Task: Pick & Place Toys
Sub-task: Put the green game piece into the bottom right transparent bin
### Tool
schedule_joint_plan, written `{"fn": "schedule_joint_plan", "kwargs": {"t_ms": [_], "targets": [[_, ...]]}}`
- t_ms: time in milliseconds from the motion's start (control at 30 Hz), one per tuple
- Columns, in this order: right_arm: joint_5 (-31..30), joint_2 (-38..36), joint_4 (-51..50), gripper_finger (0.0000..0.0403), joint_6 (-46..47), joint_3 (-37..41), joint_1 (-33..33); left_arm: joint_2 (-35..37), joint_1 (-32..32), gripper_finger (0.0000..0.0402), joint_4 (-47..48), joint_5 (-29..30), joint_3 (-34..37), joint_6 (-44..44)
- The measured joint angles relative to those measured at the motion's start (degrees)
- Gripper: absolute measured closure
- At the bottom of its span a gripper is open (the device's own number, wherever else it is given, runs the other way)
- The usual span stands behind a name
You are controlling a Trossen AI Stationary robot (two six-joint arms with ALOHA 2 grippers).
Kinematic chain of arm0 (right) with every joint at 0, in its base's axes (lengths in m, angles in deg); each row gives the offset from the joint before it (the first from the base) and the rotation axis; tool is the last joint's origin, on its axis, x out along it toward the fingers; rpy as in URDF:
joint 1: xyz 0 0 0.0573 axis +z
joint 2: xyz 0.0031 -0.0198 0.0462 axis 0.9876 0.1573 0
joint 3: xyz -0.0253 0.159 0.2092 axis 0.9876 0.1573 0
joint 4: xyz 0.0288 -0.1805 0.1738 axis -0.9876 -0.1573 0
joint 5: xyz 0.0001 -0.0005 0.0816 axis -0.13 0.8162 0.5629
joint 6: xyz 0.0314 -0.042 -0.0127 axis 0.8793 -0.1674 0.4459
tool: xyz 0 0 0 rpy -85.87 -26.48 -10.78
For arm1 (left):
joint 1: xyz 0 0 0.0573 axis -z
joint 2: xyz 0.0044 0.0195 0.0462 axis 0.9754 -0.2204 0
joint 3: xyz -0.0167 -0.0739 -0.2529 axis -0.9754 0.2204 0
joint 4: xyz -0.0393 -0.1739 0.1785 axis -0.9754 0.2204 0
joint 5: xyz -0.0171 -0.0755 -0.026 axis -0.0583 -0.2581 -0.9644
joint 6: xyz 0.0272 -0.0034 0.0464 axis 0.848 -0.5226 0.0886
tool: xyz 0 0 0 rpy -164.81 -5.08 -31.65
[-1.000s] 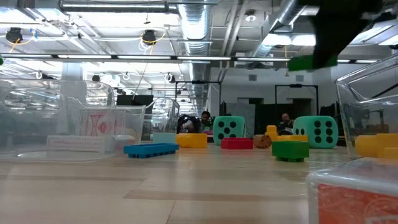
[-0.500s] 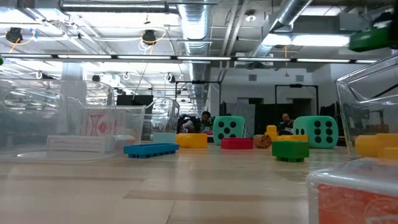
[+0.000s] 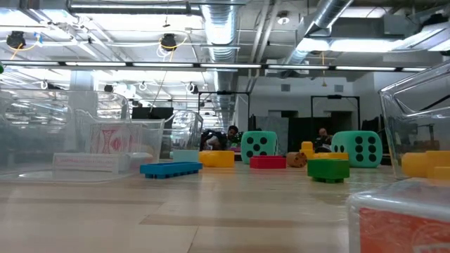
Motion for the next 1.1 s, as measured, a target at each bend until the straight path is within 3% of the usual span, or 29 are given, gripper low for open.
{"fn": "schedule_joint_plan", "kwargs": {"t_ms": [300, 800, 1100], "targets": [[2.8, 0.07, 9.62, 0.0261, 1.89, 5.0, 1.19, 0.0, -3.74, 0.0032, -8.53, -0.01, 0.0, 0.0], [3.71, 1.41, 10.4, 0.0258, 1.27, 5.09, -0.09, 0.0, -5.52, 0.0032, -10.21, -5.02, 0.0, -0.02], [6.65, 1.79, 6.14, 0.0222, 0.53, 5.07, 0.01, 0.0, -4.97, 0.0032, -9.85, -5.01, 0.0, -0.46]]}}
